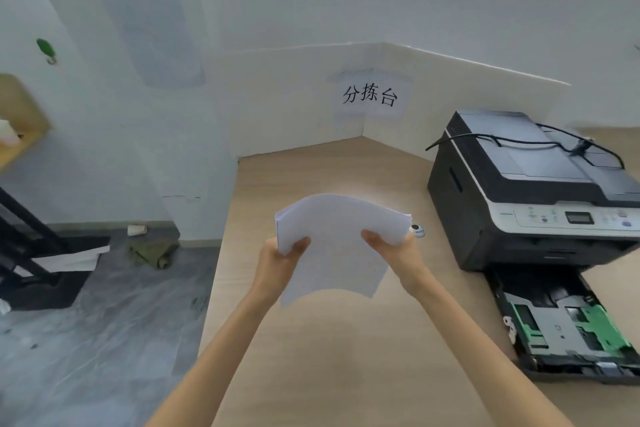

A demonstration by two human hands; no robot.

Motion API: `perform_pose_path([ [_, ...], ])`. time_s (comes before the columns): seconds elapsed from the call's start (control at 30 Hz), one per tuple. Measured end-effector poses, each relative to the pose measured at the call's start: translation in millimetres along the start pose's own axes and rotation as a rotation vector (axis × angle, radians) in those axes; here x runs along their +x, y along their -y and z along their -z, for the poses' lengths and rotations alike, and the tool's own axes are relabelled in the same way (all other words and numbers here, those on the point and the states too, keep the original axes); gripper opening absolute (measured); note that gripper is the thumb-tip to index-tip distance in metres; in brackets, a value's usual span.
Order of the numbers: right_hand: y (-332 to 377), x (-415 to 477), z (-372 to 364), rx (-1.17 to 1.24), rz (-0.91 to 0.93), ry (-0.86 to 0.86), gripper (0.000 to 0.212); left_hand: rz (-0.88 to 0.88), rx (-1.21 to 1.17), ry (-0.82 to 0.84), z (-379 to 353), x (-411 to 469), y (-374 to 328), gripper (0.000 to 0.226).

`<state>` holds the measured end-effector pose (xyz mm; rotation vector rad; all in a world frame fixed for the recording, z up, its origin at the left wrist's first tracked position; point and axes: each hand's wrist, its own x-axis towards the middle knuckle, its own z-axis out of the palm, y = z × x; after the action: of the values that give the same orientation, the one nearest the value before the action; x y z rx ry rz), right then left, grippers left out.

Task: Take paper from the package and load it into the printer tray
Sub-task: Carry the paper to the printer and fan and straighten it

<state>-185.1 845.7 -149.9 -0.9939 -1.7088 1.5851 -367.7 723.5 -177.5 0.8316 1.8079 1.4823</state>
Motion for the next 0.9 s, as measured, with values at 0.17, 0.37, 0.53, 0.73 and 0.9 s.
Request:
perform_pose_path([
  [0.17,-47.0,9.2,-7.8,0.055,-0.110,0.025,0.019,0.141,0.035,-0.005,-10.2,5.6,55.1,0.020],
  [0.37,-104.9,2.3,-8.8,0.057,-0.246,0.025,0.024,0.232,-0.006,-0.016,-17.3,-8.6,111.6,0.026],
  [0.53,-105.8,11.6,-7.0,0.075,-0.206,0.041,0.023,0.209,-0.023,-0.014,-18.0,-0.3,118.2,0.003],
  [0.73,-110.9,13.3,-9.0,0.082,-0.225,0.015,0.020,0.219,0.103,0.053,-20.7,9.7,118.9,0.027],
  [0.9,-87.6,17.0,11.1,0.045,-0.247,0.122,0.007,0.233,0.011,0.066,-6.5,15.4,86.7,0.020],
])
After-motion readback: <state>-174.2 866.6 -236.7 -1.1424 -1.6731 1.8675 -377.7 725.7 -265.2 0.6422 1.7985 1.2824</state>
